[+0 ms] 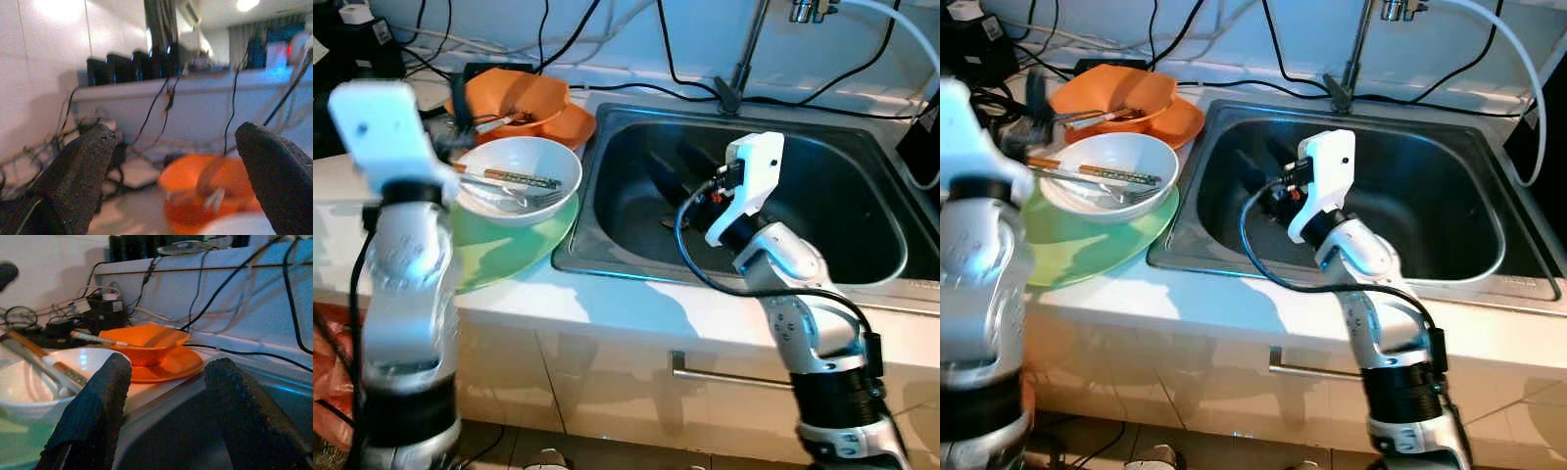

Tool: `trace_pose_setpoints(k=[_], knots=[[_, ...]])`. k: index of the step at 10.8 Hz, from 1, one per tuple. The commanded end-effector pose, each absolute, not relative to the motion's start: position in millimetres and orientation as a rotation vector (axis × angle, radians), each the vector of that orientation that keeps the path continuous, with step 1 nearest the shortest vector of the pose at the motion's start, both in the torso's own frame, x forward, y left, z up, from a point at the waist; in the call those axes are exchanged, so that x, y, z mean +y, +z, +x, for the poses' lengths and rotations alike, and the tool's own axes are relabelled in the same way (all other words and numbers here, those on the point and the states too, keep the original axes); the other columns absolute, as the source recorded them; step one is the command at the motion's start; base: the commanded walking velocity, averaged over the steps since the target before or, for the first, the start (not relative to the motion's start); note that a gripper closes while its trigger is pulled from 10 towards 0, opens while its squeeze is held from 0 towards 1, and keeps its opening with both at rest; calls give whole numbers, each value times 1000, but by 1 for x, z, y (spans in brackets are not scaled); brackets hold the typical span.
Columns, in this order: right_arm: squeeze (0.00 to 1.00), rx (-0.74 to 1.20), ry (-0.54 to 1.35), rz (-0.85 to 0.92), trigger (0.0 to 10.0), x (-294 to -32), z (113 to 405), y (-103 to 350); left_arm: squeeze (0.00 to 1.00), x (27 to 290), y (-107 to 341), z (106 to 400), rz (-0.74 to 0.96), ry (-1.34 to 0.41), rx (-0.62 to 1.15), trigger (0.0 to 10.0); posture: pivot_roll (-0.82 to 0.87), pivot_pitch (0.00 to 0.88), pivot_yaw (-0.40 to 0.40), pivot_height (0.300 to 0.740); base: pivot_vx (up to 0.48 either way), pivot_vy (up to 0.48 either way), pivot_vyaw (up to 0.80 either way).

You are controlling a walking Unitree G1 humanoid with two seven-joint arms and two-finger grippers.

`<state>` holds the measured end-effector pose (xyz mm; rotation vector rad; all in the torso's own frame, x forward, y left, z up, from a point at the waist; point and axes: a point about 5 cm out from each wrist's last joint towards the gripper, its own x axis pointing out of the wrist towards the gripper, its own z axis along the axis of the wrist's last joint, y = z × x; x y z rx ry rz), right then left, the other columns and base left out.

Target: Kitchen organization

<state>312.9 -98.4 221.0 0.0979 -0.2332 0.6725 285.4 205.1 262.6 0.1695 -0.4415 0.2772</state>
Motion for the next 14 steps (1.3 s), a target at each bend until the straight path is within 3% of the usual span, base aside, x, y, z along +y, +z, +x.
trace_pose_setpoints(k=[1, 6, 14], knots=[[0, -270, 704, 87, 10000, -98, 308, 227, 0, 205, 262, 282, 171, 268, -436, 10000, 143, 89, -37, 740, 0, 0, 0], [0, -287, 689, 83, 10000, -100, 308, 229, 0, 203, 251, 274, 187, 215, -398, 10000, 144, 82, -29, 740, 0, 0, 580], [0, -197, 574, 69, 10000, -100, 317, 218, 0, 210, 221, 305, -142, 228, -136, 10000, 138, 67, -28, 740, 0, 0, 0]])
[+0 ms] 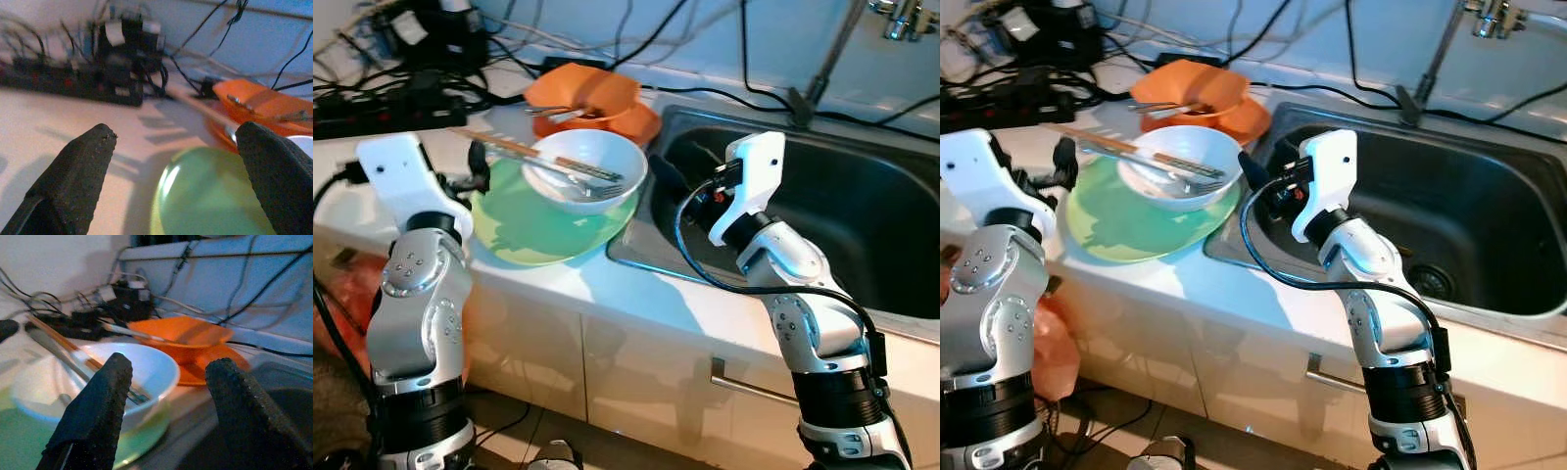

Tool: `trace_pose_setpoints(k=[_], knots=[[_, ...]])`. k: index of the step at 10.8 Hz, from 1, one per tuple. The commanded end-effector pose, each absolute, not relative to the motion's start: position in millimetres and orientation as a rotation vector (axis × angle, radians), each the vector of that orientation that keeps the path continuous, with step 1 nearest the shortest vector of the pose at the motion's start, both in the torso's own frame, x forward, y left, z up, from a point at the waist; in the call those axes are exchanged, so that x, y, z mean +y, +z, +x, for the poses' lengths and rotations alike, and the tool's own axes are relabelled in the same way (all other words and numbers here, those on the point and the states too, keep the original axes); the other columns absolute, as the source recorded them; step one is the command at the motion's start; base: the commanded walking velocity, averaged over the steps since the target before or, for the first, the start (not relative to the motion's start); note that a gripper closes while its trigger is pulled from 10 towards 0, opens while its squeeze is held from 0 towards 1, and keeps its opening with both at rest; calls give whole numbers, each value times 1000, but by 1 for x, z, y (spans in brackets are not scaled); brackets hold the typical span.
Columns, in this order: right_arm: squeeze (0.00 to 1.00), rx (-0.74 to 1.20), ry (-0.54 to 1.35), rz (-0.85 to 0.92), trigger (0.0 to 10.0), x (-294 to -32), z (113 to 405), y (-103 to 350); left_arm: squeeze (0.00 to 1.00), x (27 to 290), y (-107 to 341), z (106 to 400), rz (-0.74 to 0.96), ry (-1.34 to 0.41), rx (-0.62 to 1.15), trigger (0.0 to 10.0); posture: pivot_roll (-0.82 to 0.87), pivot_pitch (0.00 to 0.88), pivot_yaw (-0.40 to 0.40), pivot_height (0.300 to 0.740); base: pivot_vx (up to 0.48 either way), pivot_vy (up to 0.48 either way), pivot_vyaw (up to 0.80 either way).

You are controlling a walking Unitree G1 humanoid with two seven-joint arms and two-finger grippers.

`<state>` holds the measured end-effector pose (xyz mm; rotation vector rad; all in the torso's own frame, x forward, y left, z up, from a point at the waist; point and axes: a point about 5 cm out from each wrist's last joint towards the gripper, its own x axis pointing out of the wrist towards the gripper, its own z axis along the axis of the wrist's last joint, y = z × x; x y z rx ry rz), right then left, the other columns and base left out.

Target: Kitchen organization

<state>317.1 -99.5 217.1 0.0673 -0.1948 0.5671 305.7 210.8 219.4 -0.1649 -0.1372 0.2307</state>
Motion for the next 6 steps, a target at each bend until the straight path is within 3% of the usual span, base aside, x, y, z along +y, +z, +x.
trace_pose_setpoints(k=[1, 4, 6], knots=[[0, -217, 539, 36, 10000, -100, 317, 218, 0, 213, 217, 310, -221, 247, -106, 10000, 134, 68, -26, 740, 0, 0, 0], [0, -227, 517, 56, 10000, -100, 316, 219, 0, 201, 222, 323, -313, 151, -99, 10000, 123, 69, -25, 740, 0, 0, 0], [0, -189, 600, 43, 10000, -96, 309, 217, 0, 195, 231, 326, -361, 117, -131, 10000, 119, 70, -23, 740, 0, 0, 0]])
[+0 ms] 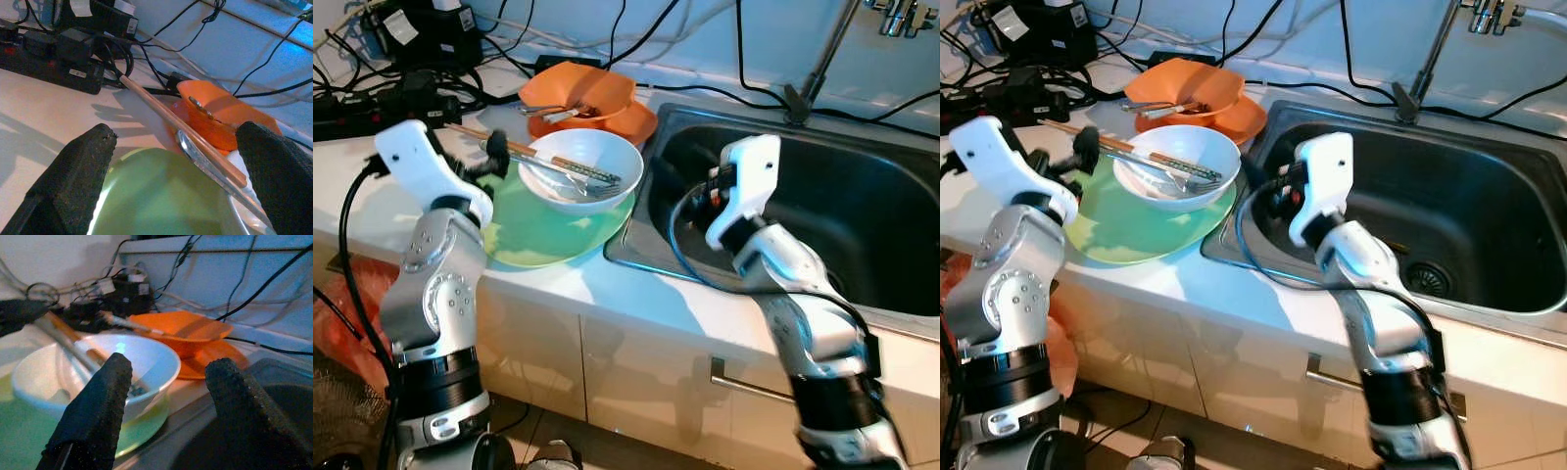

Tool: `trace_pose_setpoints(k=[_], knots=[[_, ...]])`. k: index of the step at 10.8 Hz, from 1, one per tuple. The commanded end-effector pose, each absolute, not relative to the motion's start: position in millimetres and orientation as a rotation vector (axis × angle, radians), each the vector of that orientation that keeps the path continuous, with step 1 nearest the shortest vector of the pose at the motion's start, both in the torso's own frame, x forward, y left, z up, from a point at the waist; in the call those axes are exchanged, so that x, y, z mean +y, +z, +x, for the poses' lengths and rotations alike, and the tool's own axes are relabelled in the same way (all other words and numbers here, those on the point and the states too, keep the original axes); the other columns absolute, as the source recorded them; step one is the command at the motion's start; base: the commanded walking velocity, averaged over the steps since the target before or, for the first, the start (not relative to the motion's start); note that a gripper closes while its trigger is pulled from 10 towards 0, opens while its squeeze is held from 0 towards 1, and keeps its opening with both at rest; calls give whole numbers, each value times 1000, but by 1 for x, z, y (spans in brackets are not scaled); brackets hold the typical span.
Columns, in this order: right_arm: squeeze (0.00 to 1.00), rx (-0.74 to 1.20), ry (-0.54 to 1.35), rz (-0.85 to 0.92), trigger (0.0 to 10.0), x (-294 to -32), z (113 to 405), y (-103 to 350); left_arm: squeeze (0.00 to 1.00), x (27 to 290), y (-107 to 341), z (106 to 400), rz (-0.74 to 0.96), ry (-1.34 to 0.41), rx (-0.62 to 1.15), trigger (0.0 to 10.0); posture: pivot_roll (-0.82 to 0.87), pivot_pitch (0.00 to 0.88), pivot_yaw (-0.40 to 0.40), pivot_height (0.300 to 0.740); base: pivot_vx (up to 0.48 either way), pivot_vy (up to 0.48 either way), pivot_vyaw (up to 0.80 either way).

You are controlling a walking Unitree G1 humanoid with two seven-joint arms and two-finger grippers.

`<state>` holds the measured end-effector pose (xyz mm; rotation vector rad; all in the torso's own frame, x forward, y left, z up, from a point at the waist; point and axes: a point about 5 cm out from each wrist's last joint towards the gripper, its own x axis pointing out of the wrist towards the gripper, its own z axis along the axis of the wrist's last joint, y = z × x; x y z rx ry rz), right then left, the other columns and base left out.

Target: Kitchen organization

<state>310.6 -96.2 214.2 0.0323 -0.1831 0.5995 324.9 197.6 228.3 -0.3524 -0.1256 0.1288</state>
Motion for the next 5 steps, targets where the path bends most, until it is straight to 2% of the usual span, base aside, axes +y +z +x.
trace_pose_setpoints(k=[1, 3, 5], knots=[[0, -165, 630, -1, 10000, -99, 307, 213, 0, 194, 235, 325, -396, 114, -140, 10000, 117, 70, -24, 740, 0, 0, 0], [0, -144, 632, -21, 10000, -105, 308, 211, 0, 187, 229, 324, -548, 104, -87, 10000, 118, 69, -26, 740, 0, 0, 0], [0, -98, 720, -48, 10000, -103, 299, 211, 0, 180, 219, 327, -672, 78, -18, 10000, 111, 70, -23, 740, 0, 0, 0]])
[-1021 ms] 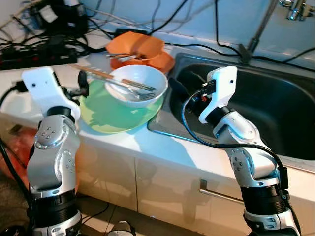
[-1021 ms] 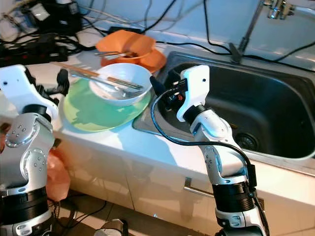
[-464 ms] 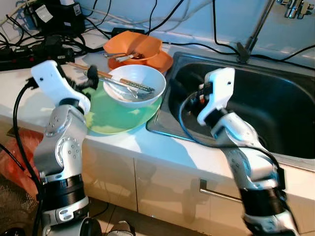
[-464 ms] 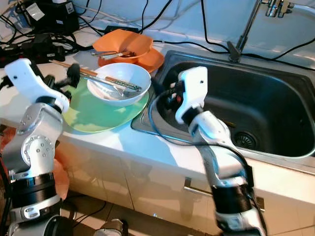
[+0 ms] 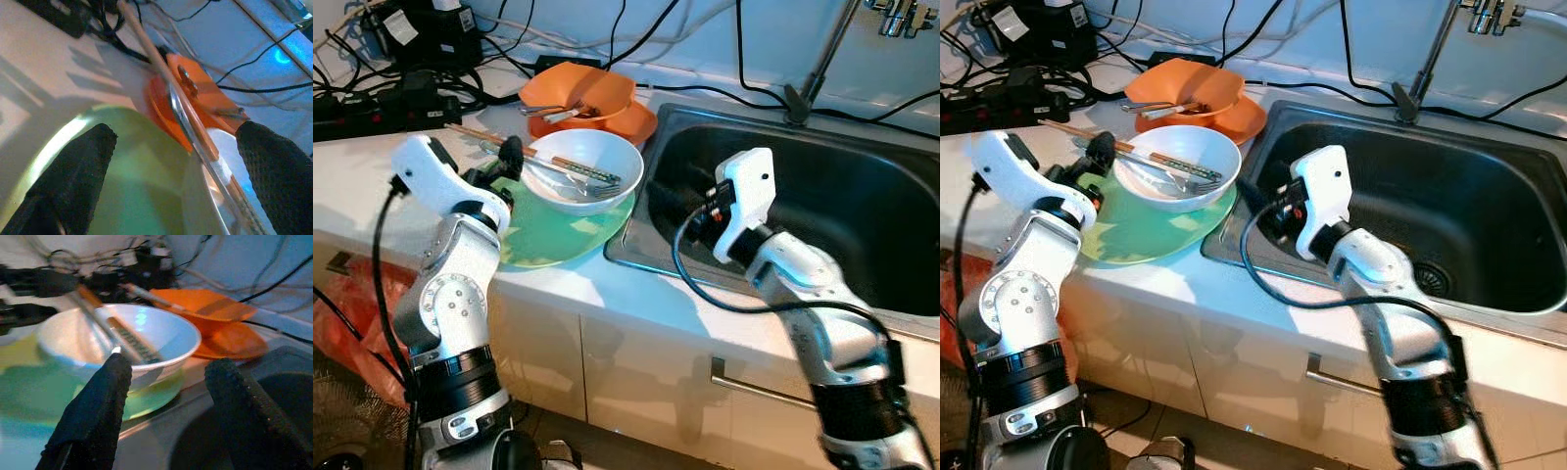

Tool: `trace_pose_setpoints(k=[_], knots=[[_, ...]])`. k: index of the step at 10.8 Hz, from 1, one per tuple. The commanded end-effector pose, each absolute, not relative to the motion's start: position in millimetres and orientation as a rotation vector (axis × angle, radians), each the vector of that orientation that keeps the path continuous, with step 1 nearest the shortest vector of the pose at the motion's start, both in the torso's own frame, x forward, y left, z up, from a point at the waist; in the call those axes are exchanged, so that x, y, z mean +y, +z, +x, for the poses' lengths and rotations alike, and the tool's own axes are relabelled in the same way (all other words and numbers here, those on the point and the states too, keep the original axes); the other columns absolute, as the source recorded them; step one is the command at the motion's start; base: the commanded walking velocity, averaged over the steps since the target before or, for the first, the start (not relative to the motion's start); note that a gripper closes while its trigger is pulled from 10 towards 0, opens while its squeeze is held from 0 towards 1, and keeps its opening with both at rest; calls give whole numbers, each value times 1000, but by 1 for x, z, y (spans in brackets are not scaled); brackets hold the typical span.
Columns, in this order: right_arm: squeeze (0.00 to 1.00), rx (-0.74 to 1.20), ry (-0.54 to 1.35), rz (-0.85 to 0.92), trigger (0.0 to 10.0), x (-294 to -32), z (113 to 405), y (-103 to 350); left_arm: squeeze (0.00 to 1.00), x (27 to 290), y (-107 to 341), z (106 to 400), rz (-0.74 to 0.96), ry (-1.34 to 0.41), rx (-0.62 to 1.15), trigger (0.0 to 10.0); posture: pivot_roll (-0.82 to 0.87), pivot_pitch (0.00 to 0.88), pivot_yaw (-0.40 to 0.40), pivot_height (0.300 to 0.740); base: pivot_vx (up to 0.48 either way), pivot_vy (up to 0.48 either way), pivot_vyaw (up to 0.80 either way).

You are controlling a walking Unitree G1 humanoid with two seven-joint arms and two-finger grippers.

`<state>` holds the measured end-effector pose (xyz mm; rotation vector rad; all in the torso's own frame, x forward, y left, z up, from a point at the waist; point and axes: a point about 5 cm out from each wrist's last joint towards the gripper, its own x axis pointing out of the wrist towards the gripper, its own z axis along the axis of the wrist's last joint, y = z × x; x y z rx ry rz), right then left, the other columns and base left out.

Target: Kitchen organization

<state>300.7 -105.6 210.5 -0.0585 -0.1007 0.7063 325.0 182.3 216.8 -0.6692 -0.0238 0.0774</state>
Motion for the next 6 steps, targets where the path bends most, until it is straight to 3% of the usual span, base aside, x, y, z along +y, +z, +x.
trace_pose_setpoints(k=[1, 5, 6], knots=[[0, -78, 756, -62, 10000, -105, 293, 208, 0, 178, 219, 328, -713, 59, -2, 10000, 108, 71, -21, 740, 0, 0, 0], [0, -59, 753, -53, 10000, -107, 290, 206, 0, 177, 224, 332, -742, 30, -5, 10000, 104, 70, -18, 740, 0, 0, 0], [0, -63, 763, -47, 10000, -105, 289, 207, 0, 178, 224, 332, -743, 35, -7, 10000, 104, 70, -18, 740, 0, 0, -438]])
